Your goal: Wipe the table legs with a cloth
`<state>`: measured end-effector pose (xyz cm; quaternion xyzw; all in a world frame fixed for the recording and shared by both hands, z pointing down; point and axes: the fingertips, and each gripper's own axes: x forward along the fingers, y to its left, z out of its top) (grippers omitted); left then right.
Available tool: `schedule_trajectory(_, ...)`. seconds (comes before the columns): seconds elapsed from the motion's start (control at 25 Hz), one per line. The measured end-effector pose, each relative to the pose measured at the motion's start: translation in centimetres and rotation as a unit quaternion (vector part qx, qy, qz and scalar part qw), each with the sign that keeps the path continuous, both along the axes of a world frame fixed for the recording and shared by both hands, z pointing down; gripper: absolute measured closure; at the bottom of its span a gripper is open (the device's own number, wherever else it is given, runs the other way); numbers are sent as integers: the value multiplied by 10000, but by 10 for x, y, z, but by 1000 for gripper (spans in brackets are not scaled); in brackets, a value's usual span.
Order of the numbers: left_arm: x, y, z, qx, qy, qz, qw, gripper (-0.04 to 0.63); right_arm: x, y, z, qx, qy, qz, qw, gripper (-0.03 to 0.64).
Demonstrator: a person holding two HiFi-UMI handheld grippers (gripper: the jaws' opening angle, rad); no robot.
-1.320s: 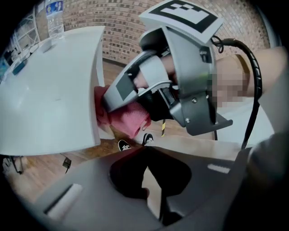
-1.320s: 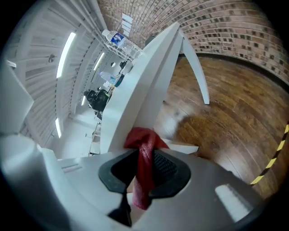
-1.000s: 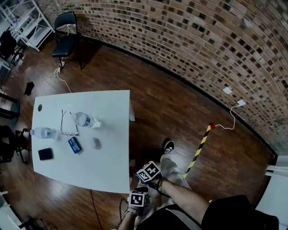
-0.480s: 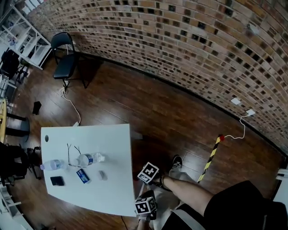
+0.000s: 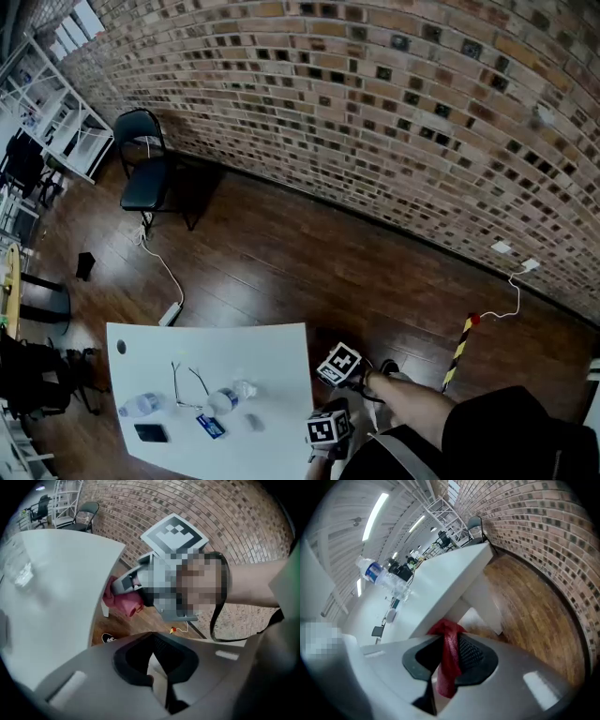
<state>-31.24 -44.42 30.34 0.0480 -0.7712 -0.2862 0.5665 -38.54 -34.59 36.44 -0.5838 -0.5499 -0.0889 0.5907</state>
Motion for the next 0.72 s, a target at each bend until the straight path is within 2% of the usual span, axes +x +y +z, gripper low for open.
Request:
schedule_trajectory(0.12, -28, 0, 1, 92, 49, 139, 9998, 594, -42, 15, 0, -3, -167, 115, 9998, 560)
schedule_trajectory(0.28, -58, 2, 3, 54, 166, 167, 9997, 594, -69, 24, -1, -115, -412, -541, 9976, 557)
schedule_trajectory(0.36, -64, 4, 5, -4, 277, 63, 9996, 594, -83, 26, 1, -138, -440, -553, 9974, 557)
schedule_trajectory(0.52, -62, 4, 5, -80, 596, -310, 9977, 594, -111, 29, 1, -203, -147, -105, 9996, 558)
schedule_trajectory(0.64, -77, 9, 0, -274, 519, -572, 9966, 594, -125, 33, 0, -285, -184, -287, 9990, 558)
schedule_trajectory(0.72, -82, 11, 1, -270, 571, -725, 9954, 594, -125, 35, 0, -337, -122, -320, 9988, 558)
